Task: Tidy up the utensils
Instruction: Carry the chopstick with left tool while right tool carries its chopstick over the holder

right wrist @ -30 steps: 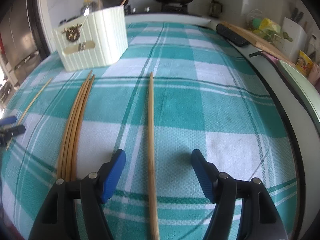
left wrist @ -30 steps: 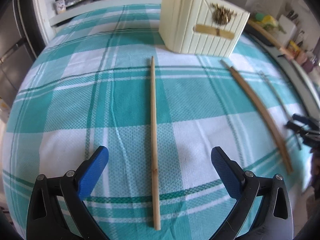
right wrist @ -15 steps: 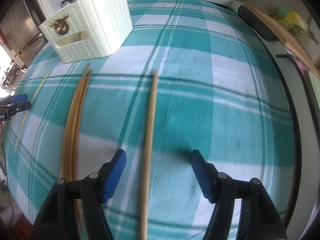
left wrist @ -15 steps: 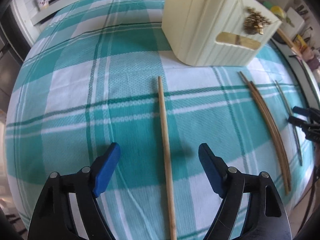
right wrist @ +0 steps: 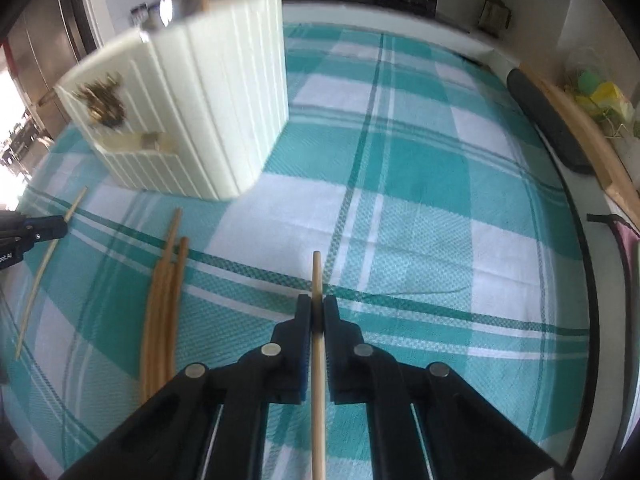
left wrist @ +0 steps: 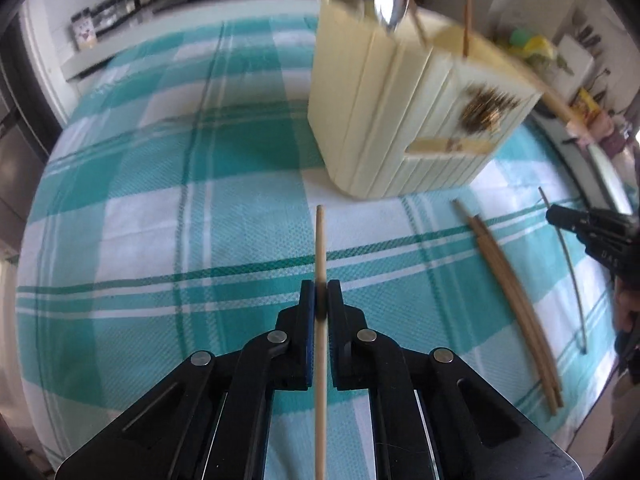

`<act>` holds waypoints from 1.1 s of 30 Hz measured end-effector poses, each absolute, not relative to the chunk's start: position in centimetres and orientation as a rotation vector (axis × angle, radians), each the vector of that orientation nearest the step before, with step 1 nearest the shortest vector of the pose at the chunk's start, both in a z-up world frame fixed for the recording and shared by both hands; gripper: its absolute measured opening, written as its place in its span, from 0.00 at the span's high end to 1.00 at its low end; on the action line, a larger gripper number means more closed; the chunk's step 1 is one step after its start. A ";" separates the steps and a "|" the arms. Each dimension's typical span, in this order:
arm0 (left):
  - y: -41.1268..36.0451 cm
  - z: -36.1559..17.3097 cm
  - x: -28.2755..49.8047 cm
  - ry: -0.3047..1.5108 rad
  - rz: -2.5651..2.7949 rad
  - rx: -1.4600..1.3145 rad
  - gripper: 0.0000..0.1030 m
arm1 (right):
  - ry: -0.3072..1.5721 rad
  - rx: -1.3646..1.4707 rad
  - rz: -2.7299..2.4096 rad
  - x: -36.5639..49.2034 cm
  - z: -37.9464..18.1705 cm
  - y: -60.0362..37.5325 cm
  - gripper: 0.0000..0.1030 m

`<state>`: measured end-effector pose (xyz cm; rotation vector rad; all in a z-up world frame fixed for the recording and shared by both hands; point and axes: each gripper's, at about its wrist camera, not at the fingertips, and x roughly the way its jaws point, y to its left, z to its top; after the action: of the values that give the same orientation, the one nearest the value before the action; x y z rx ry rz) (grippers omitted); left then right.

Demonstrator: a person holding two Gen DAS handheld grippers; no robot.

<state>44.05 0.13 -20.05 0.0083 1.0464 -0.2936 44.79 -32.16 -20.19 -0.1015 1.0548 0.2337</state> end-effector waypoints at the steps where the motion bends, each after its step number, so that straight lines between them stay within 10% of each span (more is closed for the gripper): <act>1: 0.7 -18.6 43.1 1.004 -0.303 -0.003 0.96 | 1.014 -0.083 0.248 43.7 -18.7 -32.4 0.94; 16: 5.1 -5.0 32.7 0.614 -0.425 -0.149 0.96 | 0.611 -0.027 0.343 33.6 -3.8 -32.4 0.94; 33: 1.4 6.0 41.4 0.296 -0.280 -0.117 0.96 | 0.324 0.011 0.321 42.6 6.4 -29.5 0.94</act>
<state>41.42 1.35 5.98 -0.1172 0.2955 -0.2796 42.60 -29.53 6.40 0.0109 0.3241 0.3213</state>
